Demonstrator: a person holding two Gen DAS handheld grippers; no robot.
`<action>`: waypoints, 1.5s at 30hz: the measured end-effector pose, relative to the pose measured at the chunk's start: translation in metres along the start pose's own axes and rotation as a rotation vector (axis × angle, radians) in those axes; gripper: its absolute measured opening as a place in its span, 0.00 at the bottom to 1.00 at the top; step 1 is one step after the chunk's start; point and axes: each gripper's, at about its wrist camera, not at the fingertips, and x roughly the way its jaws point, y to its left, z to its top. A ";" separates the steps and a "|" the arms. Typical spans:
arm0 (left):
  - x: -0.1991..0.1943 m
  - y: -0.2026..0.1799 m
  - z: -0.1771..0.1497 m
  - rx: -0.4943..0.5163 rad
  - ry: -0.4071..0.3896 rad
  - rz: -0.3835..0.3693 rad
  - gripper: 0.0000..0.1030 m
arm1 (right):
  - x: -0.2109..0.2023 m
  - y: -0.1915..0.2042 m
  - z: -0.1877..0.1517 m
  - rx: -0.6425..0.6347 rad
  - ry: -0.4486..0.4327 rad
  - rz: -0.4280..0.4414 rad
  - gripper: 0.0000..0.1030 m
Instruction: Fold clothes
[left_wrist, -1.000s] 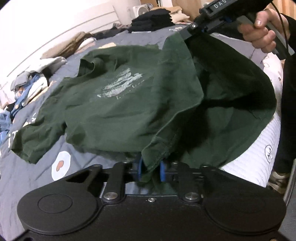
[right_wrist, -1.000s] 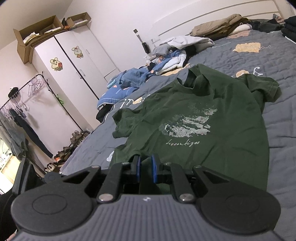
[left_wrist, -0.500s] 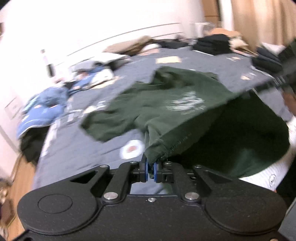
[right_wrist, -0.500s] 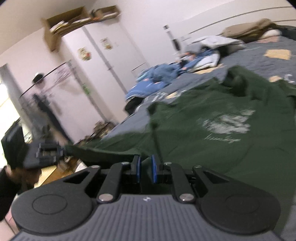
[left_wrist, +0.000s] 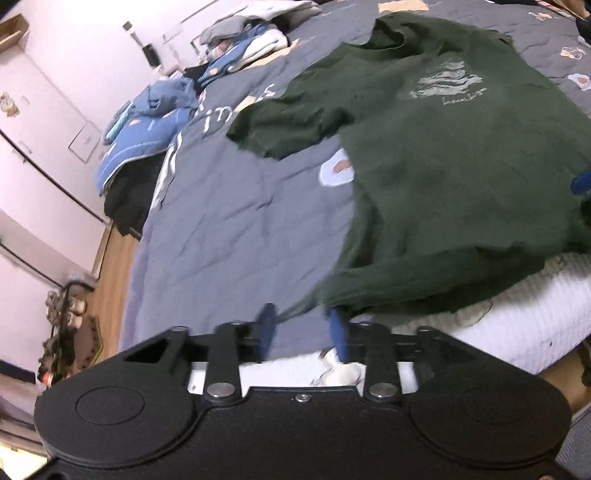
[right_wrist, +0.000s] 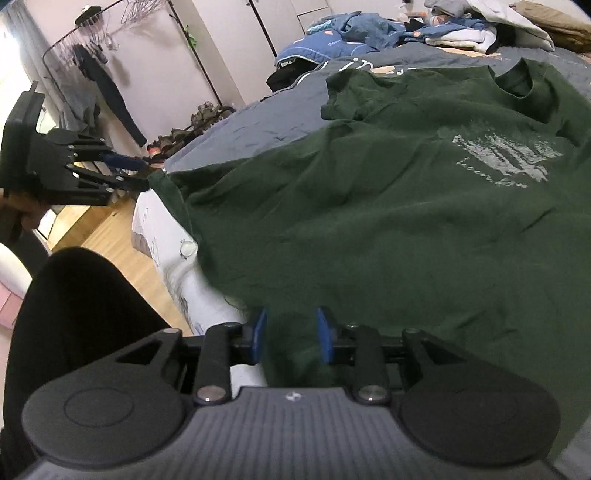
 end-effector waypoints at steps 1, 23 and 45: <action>-0.007 0.008 0.000 -0.026 -0.023 0.000 0.34 | -0.009 -0.005 0.002 0.019 -0.030 -0.002 0.29; 0.048 -0.133 0.133 -0.365 -0.437 -0.602 0.59 | -0.120 -0.189 0.012 0.529 -0.533 -0.485 0.39; 0.101 -0.185 0.207 -0.416 -0.481 -0.733 0.59 | -0.080 -0.340 0.024 0.657 -0.569 -0.495 0.40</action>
